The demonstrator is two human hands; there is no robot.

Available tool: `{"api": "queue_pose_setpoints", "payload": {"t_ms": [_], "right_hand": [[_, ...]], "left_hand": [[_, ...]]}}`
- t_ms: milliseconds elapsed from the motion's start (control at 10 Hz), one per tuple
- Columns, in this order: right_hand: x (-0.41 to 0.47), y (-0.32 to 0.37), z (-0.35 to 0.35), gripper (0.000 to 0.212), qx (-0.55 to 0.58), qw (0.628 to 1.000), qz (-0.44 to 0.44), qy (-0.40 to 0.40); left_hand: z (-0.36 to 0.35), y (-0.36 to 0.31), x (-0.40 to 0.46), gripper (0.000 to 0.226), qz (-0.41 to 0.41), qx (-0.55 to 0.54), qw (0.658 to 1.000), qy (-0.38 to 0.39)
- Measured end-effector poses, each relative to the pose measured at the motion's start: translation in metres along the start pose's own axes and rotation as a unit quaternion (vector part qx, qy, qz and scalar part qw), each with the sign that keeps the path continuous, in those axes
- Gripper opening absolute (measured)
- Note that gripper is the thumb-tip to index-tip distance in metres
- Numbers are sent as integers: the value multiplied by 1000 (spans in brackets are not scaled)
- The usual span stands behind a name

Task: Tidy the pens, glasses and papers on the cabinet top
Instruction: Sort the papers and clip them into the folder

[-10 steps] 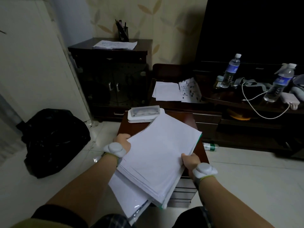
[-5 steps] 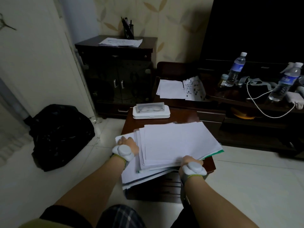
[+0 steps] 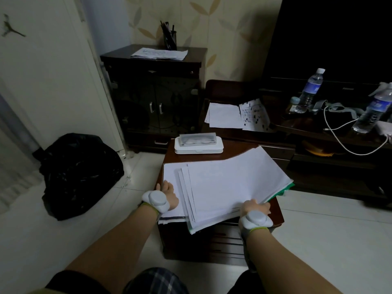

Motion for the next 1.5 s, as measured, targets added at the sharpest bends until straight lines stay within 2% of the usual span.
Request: {"api": "queue_pose_setpoints", "payload": {"t_ms": [100,200,300,400,500,600,800,900,1200,1300,1400,1500], "right_hand": [[19,-3,1,40,-14,999,-30,-20],[28,-2,-5,11,173,982,-70,14],[31,-4,0,9,132,990,-37,-31],[45,-4,4,37,126,990,-14,-53],[45,-5,3,42,175,983,-54,-31],[41,-8,-5,43,184,980,-70,-28],[22,-4,-22,44,189,977,-97,8],[15,-5,-32,44,205,972,-110,42],[24,-16,-55,37,280,943,-122,137],[14,-14,-51,21,222,947,-152,178],[6,-12,-49,32,110,959,-137,221],[18,-3,-52,42,-78,987,-5,137]], "left_hand": [[1,4,17,53,-30,35,999,22],[-1,3,27,53,-36,61,997,9],[-9,10,44,54,-40,52,997,-45],[-9,9,42,54,-48,34,995,-81],[-1,1,27,56,-53,-6,987,-150],[6,-9,11,46,-45,-52,968,-243],[13,-18,-2,43,-5,-241,944,-224],[14,-11,-4,42,7,-270,942,-198],[-1,1,-4,17,1,-231,960,-159],[0,1,-8,35,6,-183,972,-147],[1,4,-5,32,6,-145,977,-155],[0,5,-6,36,20,-131,978,-160]]}}
Point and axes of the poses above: each hand's wrist, its own x-axis towards the middle knuckle, its own z-axis out of the back of the hand, y = z × x, the point moved 2 cm from there along x, towards the middle knuckle, and after that the axes turned 7 degrees about -z, right-handed, at the moved point
